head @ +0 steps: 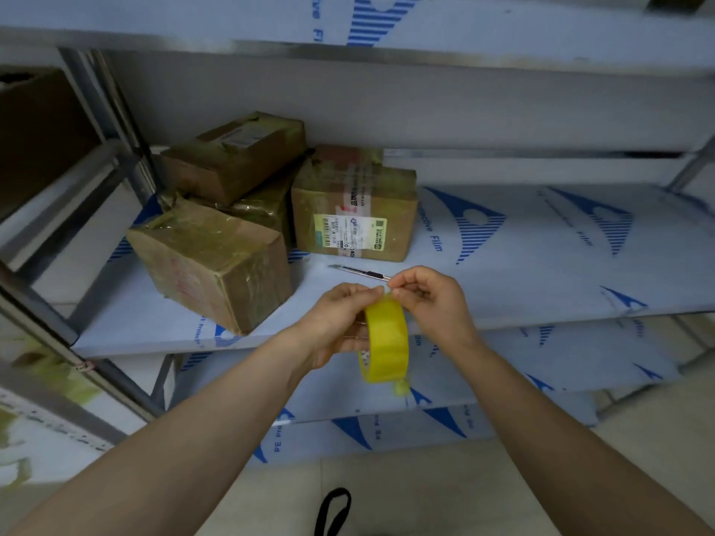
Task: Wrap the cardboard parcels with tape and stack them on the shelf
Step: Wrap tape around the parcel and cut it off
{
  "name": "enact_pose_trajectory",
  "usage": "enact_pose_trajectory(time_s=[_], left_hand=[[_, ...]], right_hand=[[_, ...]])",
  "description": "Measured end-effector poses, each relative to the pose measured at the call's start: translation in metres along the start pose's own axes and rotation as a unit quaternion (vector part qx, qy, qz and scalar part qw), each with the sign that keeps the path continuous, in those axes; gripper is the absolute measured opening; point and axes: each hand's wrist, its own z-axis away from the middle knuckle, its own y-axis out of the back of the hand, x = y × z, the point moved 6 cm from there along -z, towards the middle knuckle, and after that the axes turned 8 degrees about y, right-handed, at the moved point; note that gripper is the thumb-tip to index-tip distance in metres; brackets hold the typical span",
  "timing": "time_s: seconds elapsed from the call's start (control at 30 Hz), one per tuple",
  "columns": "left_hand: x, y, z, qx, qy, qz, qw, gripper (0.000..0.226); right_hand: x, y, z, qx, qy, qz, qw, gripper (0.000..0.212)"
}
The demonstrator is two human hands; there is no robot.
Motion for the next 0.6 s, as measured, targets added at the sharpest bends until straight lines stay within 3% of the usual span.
enact_pose_trajectory(time_s=[0.17, 0.43, 0.5, 0.57, 0.6], left_hand=[[0.011, -0.019, -0.006, 0.003, -0.017, -0.006, 1.000, 0.012], [0.048, -0.023, -0.021, 0.071, -0.126, -0.066, 0.987, 0.013], [0.056, -0.015, -0.020, 0.164, -0.201, -0.131, 0.957, 0.012], [0.067, -0.010, -0.010, 0.262, -0.310, -0.239, 0.882, 0.007], [0.070, -0.011, -0.007, 0.272, -0.353, -0.281, 0.850, 0.009]], right_hand=[[0.003, 0.021, -0.005, -0.011, 0.011, 0.008, 1.000, 0.025], [0.003, 0.027, -0.022, 0.025, 0.029, 0.024, 0.999, 0.017], [0.002, 0.024, -0.026, 0.039, 0.026, 0.029, 0.998, 0.014], [0.000, 0.021, -0.033, 0.049, 0.030, 0.053, 0.997, 0.012], [-0.001, 0.020, -0.035, 0.052, 0.032, 0.066, 0.996, 0.012]])
